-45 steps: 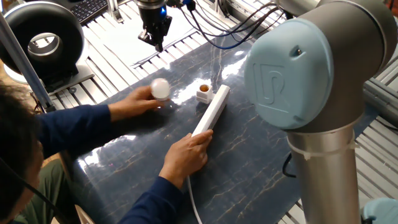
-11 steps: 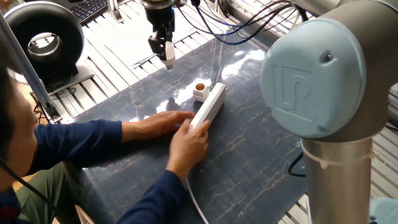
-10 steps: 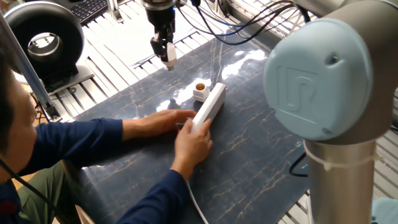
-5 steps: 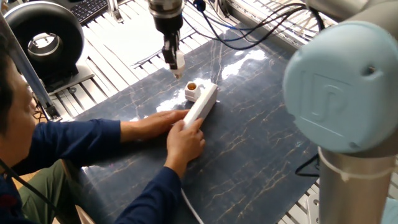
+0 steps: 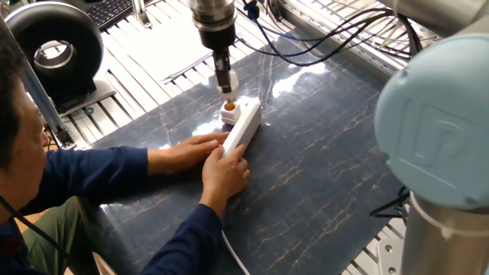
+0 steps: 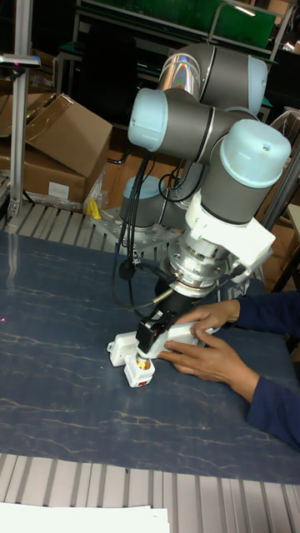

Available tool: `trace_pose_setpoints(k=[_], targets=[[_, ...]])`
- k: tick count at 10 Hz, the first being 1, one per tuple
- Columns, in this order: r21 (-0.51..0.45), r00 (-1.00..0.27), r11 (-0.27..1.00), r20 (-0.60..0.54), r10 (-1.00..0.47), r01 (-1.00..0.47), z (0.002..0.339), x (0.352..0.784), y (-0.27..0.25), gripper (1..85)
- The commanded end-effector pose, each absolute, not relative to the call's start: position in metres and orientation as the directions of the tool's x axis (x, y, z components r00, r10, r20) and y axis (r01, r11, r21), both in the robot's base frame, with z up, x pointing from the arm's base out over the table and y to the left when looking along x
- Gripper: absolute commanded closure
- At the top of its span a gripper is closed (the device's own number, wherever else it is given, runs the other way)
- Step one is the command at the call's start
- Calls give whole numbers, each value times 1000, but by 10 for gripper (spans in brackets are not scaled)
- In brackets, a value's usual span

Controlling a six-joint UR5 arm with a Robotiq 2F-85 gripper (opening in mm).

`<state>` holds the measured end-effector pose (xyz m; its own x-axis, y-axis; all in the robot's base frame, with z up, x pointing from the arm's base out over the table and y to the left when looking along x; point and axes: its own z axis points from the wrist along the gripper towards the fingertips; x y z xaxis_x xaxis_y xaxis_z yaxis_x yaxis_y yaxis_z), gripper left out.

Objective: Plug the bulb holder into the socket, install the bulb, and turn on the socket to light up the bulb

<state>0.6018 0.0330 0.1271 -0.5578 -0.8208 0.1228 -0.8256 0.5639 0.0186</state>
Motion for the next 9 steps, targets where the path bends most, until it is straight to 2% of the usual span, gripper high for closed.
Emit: trace_pose_setpoints(k=[1,3,9], targets=[[6,-314,318,138,-939,-948,129,599,27,843],[22,-264,268,114,-958,-963,128,598,35,843],[40,-265,271,109,-958,-962,129,586,42,843]])
